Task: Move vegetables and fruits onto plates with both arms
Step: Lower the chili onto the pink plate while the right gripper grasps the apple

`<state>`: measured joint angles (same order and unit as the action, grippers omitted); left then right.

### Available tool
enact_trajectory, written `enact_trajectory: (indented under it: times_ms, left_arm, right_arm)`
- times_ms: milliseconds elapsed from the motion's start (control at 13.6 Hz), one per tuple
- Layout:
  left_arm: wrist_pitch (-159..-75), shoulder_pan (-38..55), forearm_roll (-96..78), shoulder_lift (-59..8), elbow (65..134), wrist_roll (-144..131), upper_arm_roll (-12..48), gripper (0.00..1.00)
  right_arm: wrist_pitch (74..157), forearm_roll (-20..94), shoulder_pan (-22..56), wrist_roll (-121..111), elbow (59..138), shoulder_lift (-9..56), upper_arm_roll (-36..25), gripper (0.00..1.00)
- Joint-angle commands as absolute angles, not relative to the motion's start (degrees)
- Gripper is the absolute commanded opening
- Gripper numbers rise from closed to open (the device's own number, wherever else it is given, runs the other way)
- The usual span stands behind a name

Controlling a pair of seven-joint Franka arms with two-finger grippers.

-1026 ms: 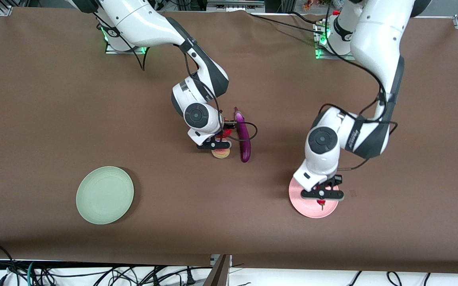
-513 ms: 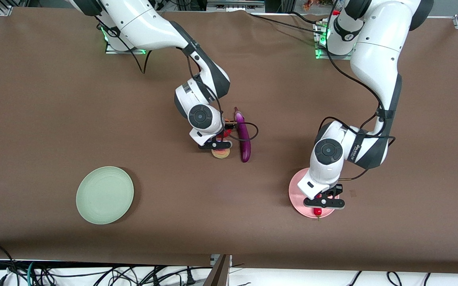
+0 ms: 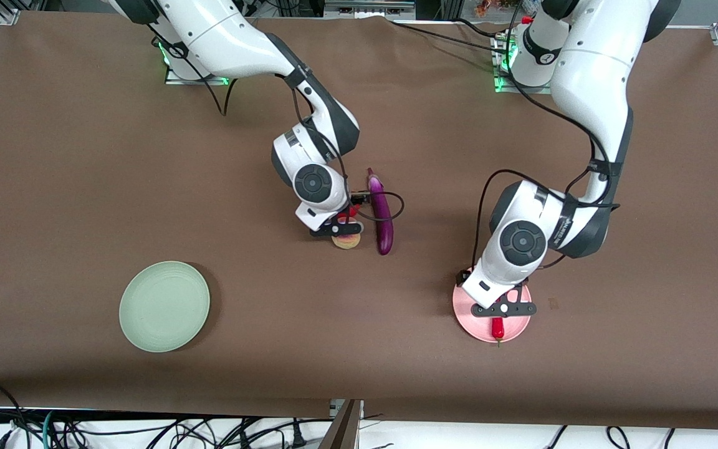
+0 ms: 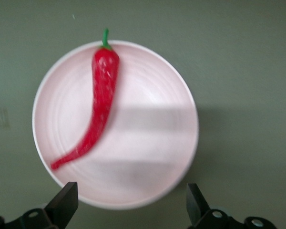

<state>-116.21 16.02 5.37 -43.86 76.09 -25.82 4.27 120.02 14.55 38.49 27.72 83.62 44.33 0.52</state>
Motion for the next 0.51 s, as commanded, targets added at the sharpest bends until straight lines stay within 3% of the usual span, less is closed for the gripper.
enact_trajectory:
  times_ms: [0,220,440]
  left_arm:
    - [-108.05,15.91,-3.04,-39.3,76.82,-25.05,5.44,1.0]
    - [-100.21,16.43,-14.11,-38.85,77.08,-25.66,8.51,1.0]
    - [-100.55,20.2,-16.08,-39.72,78.4,-28.91,9.93,1.0]
  right_arm:
    - [112.35,14.06,37.18,21.91,82.89,38.59,-5.51,0.2]
    - [111.53,14.24,36.39,9.8,82.88,37.97,-14.83,0.2]
    - [115.91,14.24,30.17,-1.98,82.88,39.02,-17.75,0.2]
